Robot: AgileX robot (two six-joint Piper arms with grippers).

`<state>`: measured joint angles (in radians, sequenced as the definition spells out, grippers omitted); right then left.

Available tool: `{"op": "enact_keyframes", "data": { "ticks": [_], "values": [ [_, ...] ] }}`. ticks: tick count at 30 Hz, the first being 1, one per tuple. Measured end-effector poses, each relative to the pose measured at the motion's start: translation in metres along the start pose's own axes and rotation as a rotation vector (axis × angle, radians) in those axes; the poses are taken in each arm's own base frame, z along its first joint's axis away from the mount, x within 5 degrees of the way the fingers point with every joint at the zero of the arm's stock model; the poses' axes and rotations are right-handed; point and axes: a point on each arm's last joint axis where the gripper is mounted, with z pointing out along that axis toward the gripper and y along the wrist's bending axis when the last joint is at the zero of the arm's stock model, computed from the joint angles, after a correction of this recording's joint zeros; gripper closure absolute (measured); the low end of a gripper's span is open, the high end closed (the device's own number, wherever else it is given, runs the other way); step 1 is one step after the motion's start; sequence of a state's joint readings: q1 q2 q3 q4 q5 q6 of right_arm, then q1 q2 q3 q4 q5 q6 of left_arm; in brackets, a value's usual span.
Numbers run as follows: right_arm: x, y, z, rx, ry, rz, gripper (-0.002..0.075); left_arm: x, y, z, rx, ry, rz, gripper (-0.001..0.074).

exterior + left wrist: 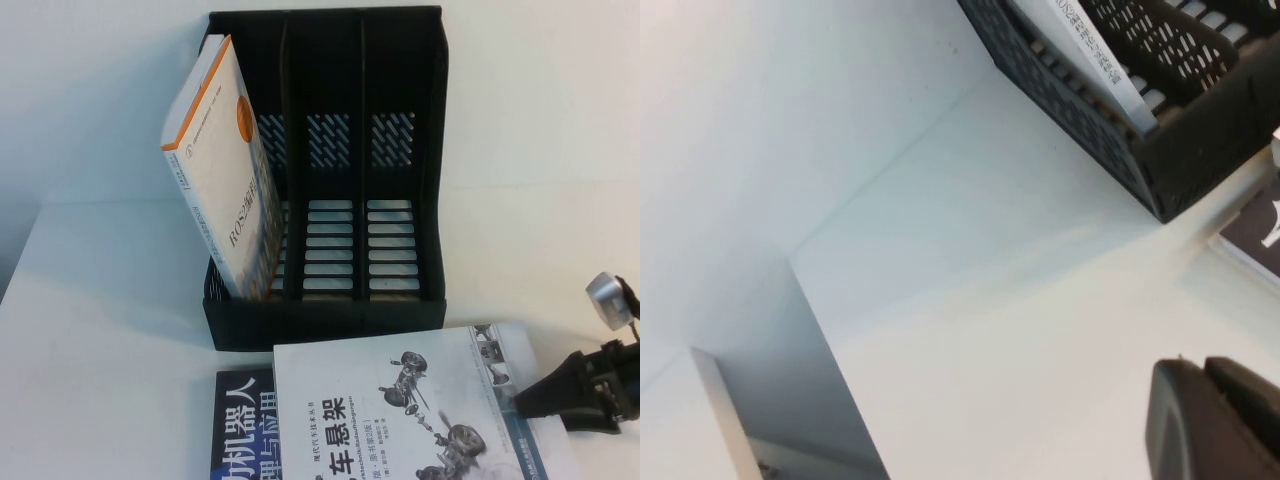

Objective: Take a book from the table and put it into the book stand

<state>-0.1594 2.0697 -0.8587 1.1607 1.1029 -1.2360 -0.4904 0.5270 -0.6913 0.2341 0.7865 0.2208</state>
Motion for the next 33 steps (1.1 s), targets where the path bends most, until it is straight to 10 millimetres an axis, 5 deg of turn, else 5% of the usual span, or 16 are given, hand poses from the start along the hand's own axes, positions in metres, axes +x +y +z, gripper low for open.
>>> {"op": "enact_keyframes", "data": {
  "ticks": [8,16,33],
  "values": [
    [-0.004,0.006,0.012,-0.037,-0.017,-0.041,0.027,0.017,-0.013,0.027,-0.013,-0.05,0.011,0.0738],
    [-0.005,0.005,0.012,-0.034,-0.032,-0.046,0.0584,0.027,-0.018,0.03,-0.046,-0.117,0.053,0.0738],
    [-0.011,0.01,0.012,-0.091,-0.108,-0.053,0.0586,0.061,-0.031,0.024,-0.126,-0.31,0.004,0.0738]
  ]
}}
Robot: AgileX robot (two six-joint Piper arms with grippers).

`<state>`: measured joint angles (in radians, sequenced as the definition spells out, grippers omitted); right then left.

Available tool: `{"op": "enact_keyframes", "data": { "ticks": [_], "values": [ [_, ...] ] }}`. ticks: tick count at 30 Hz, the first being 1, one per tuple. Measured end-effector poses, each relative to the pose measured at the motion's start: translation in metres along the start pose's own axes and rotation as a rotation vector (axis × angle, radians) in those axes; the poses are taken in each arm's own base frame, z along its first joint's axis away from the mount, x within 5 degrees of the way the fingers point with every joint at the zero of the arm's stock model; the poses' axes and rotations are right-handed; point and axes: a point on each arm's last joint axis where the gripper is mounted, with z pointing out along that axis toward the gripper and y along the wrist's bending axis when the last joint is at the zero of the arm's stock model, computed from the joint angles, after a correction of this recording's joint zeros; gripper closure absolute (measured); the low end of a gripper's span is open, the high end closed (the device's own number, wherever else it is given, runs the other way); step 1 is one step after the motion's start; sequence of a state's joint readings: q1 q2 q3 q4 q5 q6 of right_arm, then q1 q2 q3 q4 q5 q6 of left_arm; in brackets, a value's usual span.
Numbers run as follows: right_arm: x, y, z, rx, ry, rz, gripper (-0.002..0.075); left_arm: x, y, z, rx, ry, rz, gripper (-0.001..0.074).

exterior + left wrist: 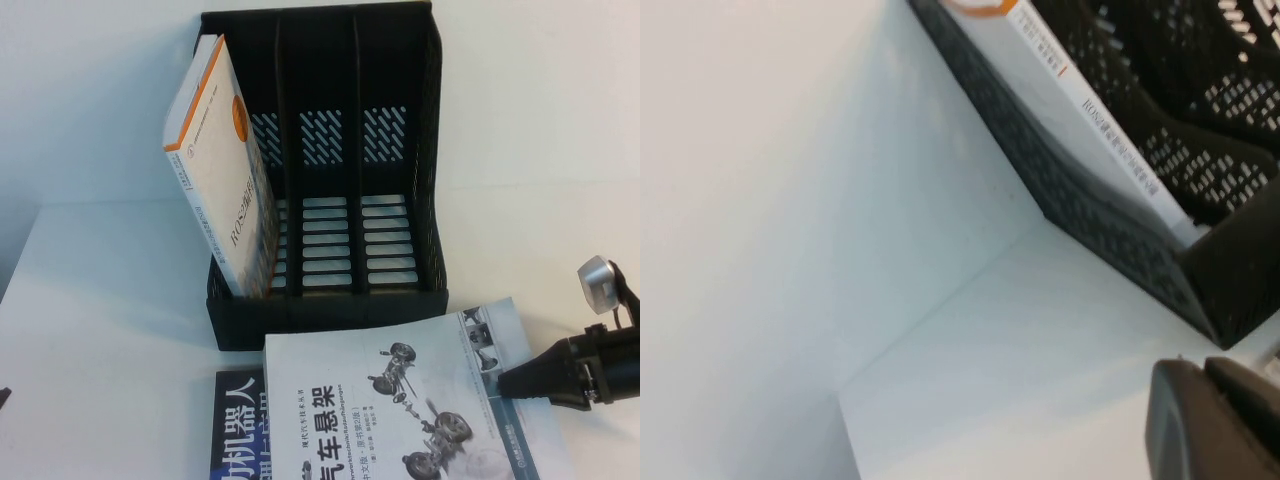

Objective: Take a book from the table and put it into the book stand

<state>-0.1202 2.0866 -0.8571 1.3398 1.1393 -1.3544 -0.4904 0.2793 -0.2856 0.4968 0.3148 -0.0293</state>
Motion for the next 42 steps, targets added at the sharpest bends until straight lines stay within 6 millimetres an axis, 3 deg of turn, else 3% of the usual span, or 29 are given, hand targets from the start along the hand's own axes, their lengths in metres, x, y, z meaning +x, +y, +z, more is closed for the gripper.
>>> {"op": "enact_keyframes", "data": {
  "ticks": [11,20,32,42],
  "values": [
    [0.002,0.004,0.0,-0.004,0.011,0.071,0.0587,0.005,-0.005,-0.003,-0.02,-0.094,0.058,0.0738],
    [-0.002,0.034,-0.016,0.051,0.021,0.035,0.0589,0.005,-0.005,-0.003,-0.02,-0.096,0.059,0.0738],
    [-0.001,0.115,-0.052,0.12,-0.067,-0.157,0.0589,0.005,-0.005,-0.003,-0.023,-0.101,0.062,0.0738],
    [-0.001,0.21,-0.091,0.132,-0.228,-0.439,0.0589,0.004,-0.004,-0.003,-0.025,-0.107,0.068,0.0738]
  ]
}}
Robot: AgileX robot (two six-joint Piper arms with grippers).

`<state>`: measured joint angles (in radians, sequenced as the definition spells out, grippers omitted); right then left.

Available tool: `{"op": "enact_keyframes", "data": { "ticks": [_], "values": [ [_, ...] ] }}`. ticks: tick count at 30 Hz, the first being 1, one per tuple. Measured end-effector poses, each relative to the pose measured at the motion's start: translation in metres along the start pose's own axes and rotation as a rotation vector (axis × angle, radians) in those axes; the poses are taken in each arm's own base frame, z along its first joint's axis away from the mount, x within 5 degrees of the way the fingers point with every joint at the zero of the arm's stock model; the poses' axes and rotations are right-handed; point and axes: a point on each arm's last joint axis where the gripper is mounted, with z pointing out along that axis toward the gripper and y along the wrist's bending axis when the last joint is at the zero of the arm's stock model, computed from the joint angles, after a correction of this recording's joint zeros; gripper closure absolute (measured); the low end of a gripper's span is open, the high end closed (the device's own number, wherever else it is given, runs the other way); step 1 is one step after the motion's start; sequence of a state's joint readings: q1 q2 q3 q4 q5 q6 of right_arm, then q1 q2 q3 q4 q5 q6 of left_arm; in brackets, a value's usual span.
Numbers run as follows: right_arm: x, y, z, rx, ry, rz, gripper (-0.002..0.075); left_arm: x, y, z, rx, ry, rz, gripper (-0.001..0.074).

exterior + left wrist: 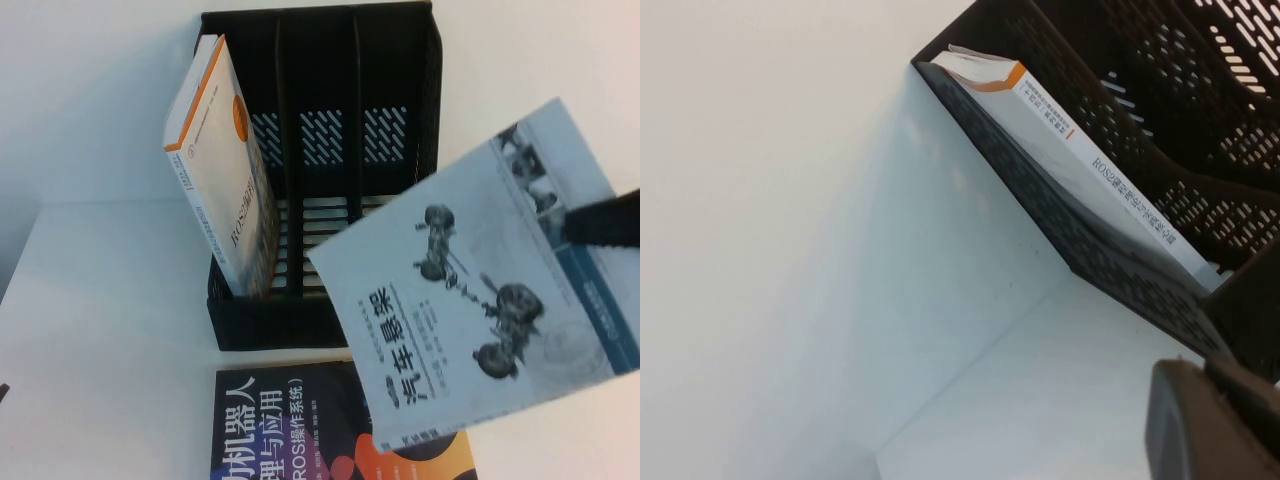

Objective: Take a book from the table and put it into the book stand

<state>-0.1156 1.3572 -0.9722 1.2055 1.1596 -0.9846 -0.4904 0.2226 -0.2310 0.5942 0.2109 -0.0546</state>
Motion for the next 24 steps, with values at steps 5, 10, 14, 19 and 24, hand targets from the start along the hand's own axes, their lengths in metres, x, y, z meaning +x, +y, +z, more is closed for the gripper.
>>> {"op": "enact_keyframes", "data": {
  "ticks": [5,10,14,19,24],
  "values": [
    [-0.034,0.037,-0.021,-0.021,-0.091,-0.077,0.0589,0.0,0.0,0.0,0.0,-0.003,0.002,0.0738],
    [-0.064,0.066,-0.039,-0.04,-0.179,-0.19,0.0589,0.0,0.0,0.0,-0.001,-0.003,0.002,0.0738],
    [-0.081,0.078,-0.049,-0.001,-0.268,-0.245,0.0589,0.0,0.0,0.0,-0.001,-0.005,0.002,0.0738],
    [-0.093,0.083,-0.054,0.051,-0.348,-0.272,0.0589,0.0,0.0,0.0,-0.001,-0.005,0.002,0.0738],
    [-0.098,0.091,-0.041,0.058,-0.386,-0.29,0.0589,0.0,0.0,0.0,-0.001,-0.005,-0.011,0.0738]
  ]
}}
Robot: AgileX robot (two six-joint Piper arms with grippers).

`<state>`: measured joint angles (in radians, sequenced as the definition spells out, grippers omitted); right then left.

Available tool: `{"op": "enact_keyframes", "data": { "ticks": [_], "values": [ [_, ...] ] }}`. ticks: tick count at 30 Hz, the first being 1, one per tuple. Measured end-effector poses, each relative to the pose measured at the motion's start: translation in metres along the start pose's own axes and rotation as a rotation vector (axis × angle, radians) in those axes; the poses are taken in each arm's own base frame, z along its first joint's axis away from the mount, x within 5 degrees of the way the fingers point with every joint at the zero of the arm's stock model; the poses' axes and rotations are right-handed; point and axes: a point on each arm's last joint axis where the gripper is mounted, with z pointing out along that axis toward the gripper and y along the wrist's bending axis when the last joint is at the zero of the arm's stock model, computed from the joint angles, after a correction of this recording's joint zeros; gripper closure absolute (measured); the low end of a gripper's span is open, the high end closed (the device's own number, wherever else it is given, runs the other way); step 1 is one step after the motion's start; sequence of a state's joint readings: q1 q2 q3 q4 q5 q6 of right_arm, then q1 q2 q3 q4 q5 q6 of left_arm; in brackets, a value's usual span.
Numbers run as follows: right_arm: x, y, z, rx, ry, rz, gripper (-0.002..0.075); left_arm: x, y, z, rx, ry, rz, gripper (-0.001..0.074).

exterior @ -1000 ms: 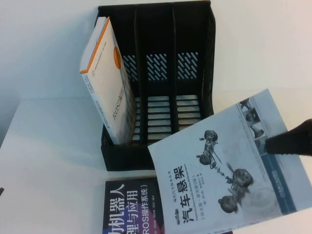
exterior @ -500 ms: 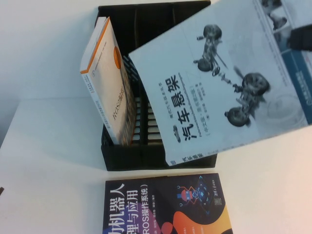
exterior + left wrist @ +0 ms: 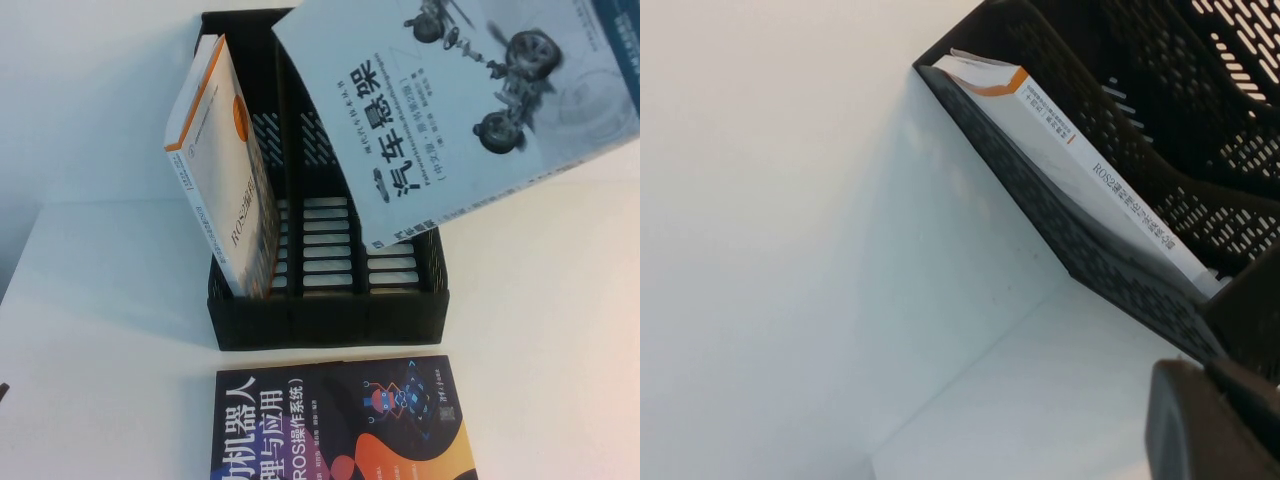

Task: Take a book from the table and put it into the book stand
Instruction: Place the book on the book shelf

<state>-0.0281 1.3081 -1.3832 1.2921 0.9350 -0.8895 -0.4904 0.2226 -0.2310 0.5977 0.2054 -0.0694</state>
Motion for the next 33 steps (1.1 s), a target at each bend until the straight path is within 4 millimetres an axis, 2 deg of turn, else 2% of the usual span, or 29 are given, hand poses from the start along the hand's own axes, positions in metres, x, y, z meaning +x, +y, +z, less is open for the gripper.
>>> {"op": "enact_keyframes", "data": {
  "ticks": [6,12,18,26,33],
  "values": [
    [0.004,0.014,0.031,-0.023,-0.027,-0.073,0.0589,0.0,0.0,0.0,0.0,0.0,-0.021,0.0738],
    [0.007,0.014,0.054,0.028,-0.07,-0.127,0.0591,0.0,0.0,0.0,-0.001,0.0,-0.03,0.0738],
    [0.01,-0.001,0.073,0.128,-0.111,-0.14,0.0591,0.0,0.0,0.0,-0.001,0.0,-0.03,0.0738],
    [0.027,-0.028,0.099,0.178,-0.06,-0.108,0.0591,0.0,0.0,0.0,-0.001,0.0,-0.03,0.0738],
    [0.03,-0.035,0.102,0.212,-0.064,-0.103,0.0591,0.0,0.001,-0.003,-0.01,-0.016,-0.033,0.0738]
  ]
}}
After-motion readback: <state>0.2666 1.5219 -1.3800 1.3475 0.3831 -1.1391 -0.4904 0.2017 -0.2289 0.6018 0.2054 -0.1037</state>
